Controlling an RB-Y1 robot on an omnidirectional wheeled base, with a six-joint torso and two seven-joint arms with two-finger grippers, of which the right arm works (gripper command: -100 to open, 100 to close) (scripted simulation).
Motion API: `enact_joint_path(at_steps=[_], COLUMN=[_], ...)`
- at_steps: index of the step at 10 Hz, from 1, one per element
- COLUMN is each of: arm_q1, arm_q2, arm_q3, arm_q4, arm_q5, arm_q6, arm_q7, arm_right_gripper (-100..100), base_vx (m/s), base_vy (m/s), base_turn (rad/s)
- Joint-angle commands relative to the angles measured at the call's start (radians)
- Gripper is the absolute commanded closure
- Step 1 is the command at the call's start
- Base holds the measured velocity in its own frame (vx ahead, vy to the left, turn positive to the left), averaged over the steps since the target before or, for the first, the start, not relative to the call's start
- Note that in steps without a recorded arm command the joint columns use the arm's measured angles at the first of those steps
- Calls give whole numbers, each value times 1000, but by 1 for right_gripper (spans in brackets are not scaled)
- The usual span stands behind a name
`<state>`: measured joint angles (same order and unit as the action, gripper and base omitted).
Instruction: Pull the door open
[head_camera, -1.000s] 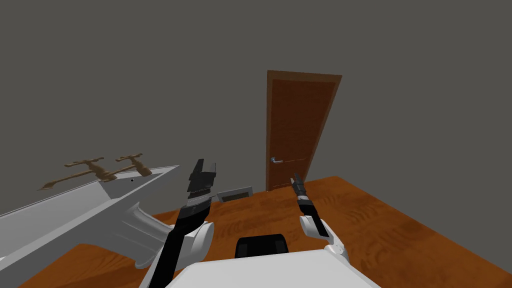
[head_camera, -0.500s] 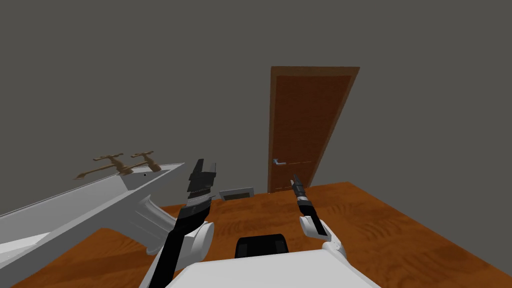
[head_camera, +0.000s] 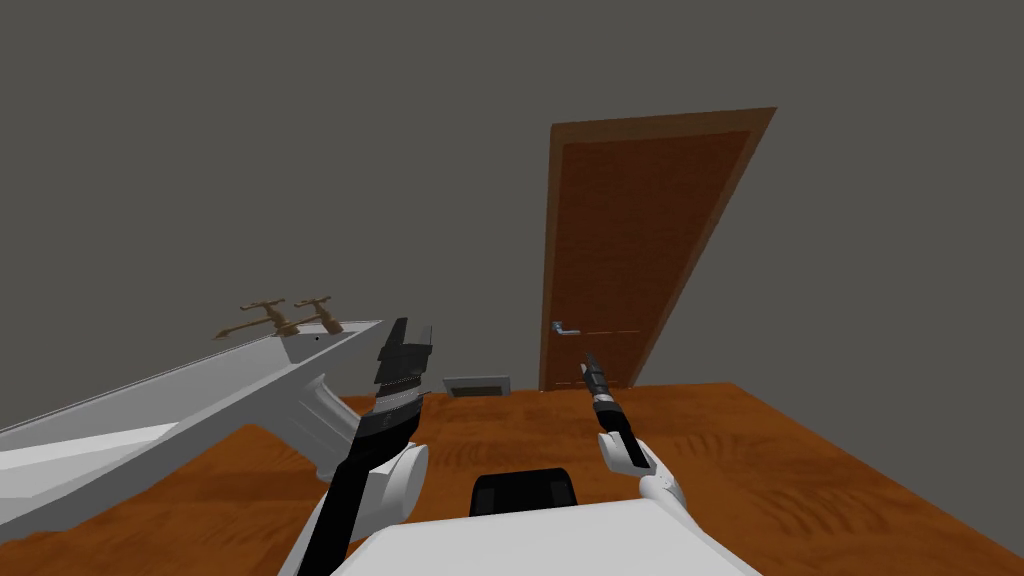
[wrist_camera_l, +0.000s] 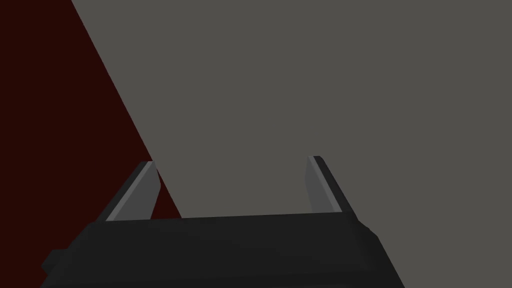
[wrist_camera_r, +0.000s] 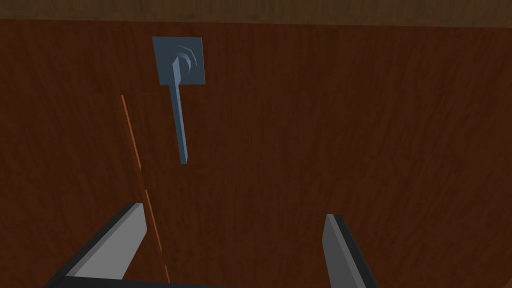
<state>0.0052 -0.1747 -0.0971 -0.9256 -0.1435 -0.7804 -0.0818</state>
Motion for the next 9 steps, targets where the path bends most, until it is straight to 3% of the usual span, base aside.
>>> enact_joint_path(at_steps=[1, 2, 9], arm_q1=[-17, -17, -89], arm_q2=[-9, -9, -24], arm_q3=[-2, -2, -9], arm_q4=[50, 57, 233], arm_q5=[-2, -2, -6], arm_q6=[-7, -7, -37], arm_q7=[-5, -5, -9], arm_right_gripper=[-100, -100, -100], base_vx=[64, 42, 33], base_vy=[-81, -57, -57], base_turn=[182, 61, 114])
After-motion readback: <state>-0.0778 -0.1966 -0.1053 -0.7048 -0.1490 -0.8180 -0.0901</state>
